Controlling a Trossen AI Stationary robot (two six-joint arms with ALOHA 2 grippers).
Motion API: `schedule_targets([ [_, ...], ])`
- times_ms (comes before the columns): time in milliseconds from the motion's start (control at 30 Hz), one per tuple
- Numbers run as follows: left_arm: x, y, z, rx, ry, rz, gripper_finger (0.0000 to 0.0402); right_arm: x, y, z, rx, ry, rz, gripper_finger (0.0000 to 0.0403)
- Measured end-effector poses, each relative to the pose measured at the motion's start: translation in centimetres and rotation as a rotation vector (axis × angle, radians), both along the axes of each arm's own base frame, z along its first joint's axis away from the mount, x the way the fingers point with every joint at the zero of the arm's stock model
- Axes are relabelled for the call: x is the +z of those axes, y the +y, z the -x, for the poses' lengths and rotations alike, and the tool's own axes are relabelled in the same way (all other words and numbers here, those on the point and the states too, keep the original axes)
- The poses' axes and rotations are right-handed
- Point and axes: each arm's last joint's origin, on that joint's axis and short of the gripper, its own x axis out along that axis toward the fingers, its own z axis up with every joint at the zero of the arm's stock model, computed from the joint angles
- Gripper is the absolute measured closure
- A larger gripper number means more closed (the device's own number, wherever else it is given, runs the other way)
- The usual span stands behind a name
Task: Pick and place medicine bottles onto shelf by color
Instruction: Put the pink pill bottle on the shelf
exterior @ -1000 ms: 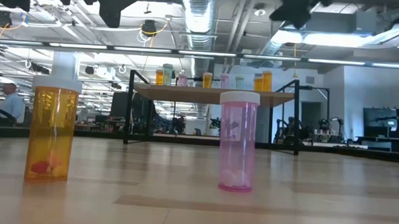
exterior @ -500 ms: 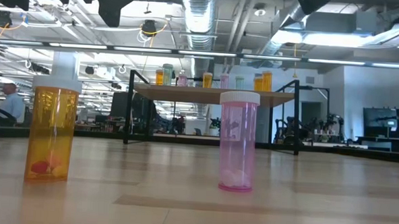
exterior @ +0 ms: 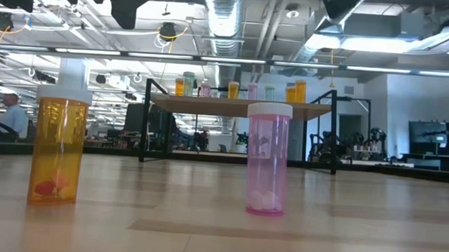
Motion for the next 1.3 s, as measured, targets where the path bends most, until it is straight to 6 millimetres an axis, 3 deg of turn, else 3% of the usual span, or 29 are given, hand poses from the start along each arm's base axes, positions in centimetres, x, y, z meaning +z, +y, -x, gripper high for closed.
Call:
schedule_targets([
  [433,-0.4,-1.1,-1.4,-0.055,0.038,0.003,0.0171,0.0,0.3,0.2,0.02,0.0,0.016,0.0168],
  [600,-0.1,-2.3,-2.7,-0.155,0.073,-0.025,0.0171,0.9,0.4,1.0,0.039,-0.032,0.015,0.0168],
  [933,-1.6,-5.6,-6.6,-0.258,0.296,-0.068,0.0171,2.9,1.0,3.1,0.027,-0.11,0.02,0.0168],
  [1133,-2.8,-8.1,-9.2,-0.318,0.397,-0.103,0.0171,2.9,1.5,3.6,0.021,-0.115,0.044,0.0168],
  [1300,-3.6,-9.0,-11.2,-0.32,0.458,-0.115,0.0171,2.9,1.3,3.5,0.014,-0.114,0.049,0.0168],
])
